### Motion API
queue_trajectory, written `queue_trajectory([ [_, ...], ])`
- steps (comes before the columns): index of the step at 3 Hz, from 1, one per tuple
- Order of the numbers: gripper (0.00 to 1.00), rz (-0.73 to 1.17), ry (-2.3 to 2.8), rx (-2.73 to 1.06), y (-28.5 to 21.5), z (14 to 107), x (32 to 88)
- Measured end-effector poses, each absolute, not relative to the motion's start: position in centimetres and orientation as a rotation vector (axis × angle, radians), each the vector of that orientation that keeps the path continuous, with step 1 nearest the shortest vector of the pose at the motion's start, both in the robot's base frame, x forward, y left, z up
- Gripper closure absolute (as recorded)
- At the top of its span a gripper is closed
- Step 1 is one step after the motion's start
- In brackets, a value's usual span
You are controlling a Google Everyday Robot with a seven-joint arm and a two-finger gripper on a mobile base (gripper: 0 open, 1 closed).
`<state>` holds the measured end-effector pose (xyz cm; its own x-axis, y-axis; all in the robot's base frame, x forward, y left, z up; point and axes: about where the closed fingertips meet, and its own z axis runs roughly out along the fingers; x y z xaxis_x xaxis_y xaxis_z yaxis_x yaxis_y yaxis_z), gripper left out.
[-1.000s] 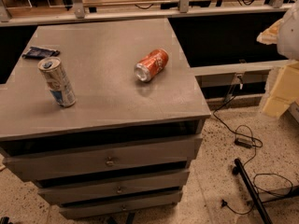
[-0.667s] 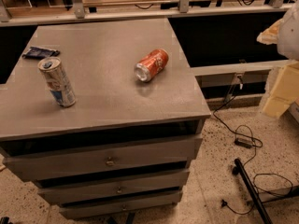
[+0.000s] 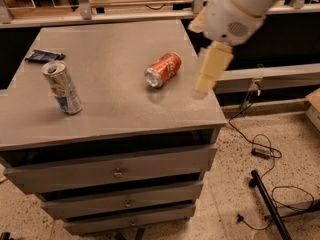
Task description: Knock redbull can over
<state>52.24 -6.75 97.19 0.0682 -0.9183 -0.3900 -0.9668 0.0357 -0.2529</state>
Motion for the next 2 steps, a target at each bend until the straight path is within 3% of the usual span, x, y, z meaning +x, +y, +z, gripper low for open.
queue_trajectory([
  [1, 0.0, 0.263, 1.721, -1.972, 1.26, 96.85, 54.97],
  [2, 0.0, 0.263, 1.721, -1.972, 1.26, 96.85, 54.97],
])
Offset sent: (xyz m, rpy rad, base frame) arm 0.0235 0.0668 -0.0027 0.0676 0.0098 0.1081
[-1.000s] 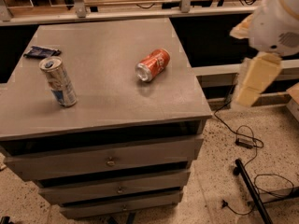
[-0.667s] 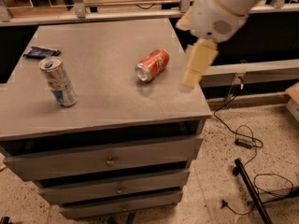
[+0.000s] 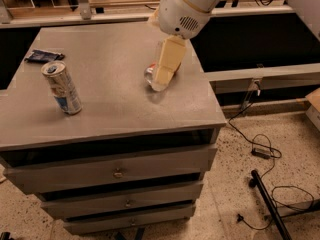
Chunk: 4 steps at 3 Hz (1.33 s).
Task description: Knock redbull can over
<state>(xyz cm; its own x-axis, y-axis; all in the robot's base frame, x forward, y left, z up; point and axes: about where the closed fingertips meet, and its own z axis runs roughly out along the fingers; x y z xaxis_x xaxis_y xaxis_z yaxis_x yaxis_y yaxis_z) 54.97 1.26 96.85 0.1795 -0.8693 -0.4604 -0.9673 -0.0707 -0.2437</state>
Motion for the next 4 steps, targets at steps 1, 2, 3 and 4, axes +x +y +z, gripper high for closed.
queue_trajectory([
  [1, 0.0, 0.382, 1.555, -1.872, 4.0, 97.6, 57.1],
  [2, 0.0, 0.488, 1.349, -1.717, 7.9, 99.4, 60.4],
  [3, 0.0, 0.524, 1.27, -1.714, 11.8, 101.7, 62.5],
  [4, 0.0, 0.523, 1.265, -1.713, 11.9, 101.9, 62.5],
])
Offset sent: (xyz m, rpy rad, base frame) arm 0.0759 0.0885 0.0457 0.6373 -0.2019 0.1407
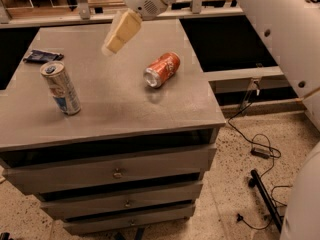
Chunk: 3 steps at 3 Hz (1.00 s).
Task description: Knock redbull can over
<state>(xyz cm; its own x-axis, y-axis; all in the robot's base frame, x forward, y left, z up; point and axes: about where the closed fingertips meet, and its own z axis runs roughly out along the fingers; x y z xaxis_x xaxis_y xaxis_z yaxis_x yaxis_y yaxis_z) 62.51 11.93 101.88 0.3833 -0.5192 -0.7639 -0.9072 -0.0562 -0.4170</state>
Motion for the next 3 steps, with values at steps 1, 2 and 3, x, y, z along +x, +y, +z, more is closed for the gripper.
queue_trajectory([
  [1, 0.0, 0.666, 1.197, -1.688, 14.2, 100.6, 61.3],
  [2, 0.0, 0.909, 1.107, -1.626, 17.3, 99.0, 58.1],
  [3, 0.0, 1.082, 1.095, -1.598, 19.9, 96.6, 55.1],
])
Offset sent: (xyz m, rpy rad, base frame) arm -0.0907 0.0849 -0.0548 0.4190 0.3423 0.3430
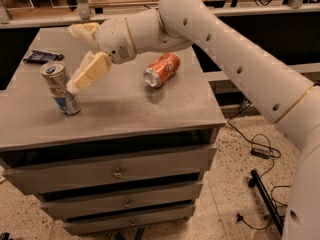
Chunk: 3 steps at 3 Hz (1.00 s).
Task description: Knock redbull can over
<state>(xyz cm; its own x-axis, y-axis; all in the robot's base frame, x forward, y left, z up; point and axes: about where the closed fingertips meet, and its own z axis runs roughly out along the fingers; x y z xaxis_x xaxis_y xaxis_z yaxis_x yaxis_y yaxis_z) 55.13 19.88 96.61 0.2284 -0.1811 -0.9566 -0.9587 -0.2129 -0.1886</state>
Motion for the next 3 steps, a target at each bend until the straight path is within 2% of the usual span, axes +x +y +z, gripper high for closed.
queue_trajectory([
  [2, 0.0, 1.095, 1.171, -1.549, 20.7, 93.8, 57.0],
  [3, 0.0, 1.135, 1.208, -1.52, 20.6, 92.1, 55.8],
])
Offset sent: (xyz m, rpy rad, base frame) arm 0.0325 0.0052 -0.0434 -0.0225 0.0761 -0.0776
